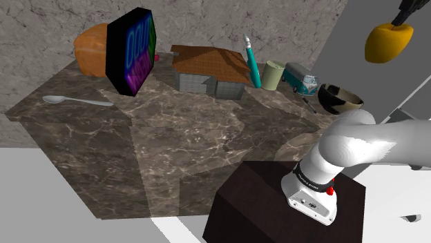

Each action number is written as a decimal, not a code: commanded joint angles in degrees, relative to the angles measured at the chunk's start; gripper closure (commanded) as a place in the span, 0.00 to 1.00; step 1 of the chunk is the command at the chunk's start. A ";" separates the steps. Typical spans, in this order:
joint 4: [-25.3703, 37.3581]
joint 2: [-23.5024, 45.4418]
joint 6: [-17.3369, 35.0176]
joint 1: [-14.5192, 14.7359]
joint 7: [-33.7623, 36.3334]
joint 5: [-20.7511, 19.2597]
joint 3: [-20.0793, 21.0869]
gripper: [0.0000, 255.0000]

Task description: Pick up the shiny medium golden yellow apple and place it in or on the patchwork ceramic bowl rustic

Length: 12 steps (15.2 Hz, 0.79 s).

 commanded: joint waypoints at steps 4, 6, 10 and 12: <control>-5.86 -3.43 2.34 -0.53 1.13 -0.55 -0.42 1.00; -8.13 -4.76 3.25 -0.75 1.54 -0.82 -0.65 1.00; -12.53 -7.35 5.01 -1.21 2.30 -1.41 -1.19 1.00; -14.67 -8.61 5.86 -1.44 2.65 -1.75 -1.50 1.00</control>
